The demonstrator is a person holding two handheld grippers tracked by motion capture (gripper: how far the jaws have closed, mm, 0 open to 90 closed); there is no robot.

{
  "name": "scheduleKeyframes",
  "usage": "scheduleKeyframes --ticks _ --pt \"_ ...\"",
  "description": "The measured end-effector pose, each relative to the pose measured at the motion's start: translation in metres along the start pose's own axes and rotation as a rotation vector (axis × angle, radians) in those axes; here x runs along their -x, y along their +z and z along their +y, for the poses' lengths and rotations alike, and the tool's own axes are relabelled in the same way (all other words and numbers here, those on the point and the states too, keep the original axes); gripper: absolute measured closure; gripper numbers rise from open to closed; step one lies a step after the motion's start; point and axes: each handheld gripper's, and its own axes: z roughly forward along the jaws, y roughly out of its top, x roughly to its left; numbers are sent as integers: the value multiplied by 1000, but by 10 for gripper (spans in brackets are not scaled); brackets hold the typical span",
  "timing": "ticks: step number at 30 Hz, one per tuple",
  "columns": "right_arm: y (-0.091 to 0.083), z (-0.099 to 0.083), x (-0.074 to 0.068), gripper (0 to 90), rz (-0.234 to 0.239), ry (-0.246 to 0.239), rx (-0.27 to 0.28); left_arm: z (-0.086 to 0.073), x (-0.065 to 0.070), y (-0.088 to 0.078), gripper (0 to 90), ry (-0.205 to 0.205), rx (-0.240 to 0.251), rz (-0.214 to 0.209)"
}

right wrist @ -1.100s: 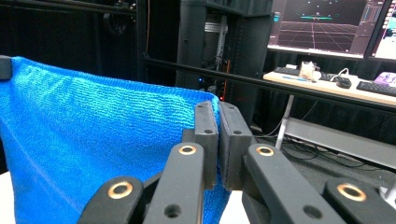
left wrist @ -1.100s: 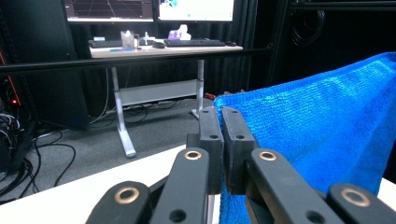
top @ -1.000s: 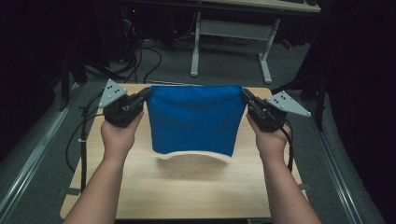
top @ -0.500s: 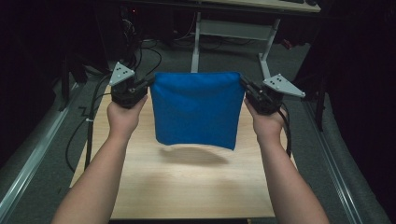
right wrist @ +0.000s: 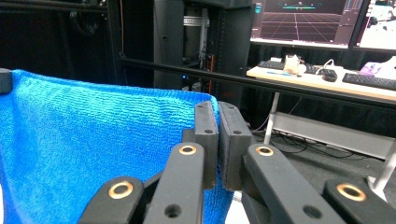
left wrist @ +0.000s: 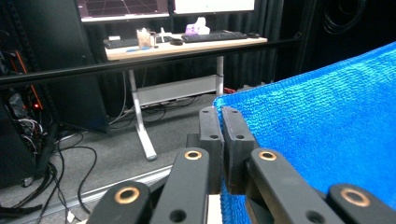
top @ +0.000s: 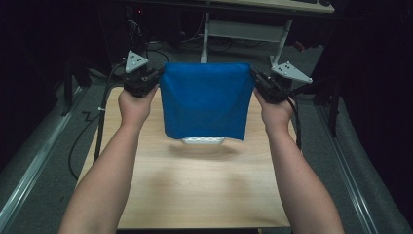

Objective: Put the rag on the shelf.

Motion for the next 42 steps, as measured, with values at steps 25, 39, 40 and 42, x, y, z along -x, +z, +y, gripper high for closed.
scheduleKeyframes --ticks 25,39,40,42 --pt "68 -59 15 883 -32 -47 -259 -81 -23 72 881 -60 -311 -25" --pt "55 -108 4 881 9 -9 -329 -122 -11 50 881 -113 -337 -91" --pt "54 -112 3 881 11 -16 -336 -126 -9 49 881 -116 -342 -96" --pt "51 -120 -1 881 17 -4 -351 -133 -7 47 881 -131 -344 -108"
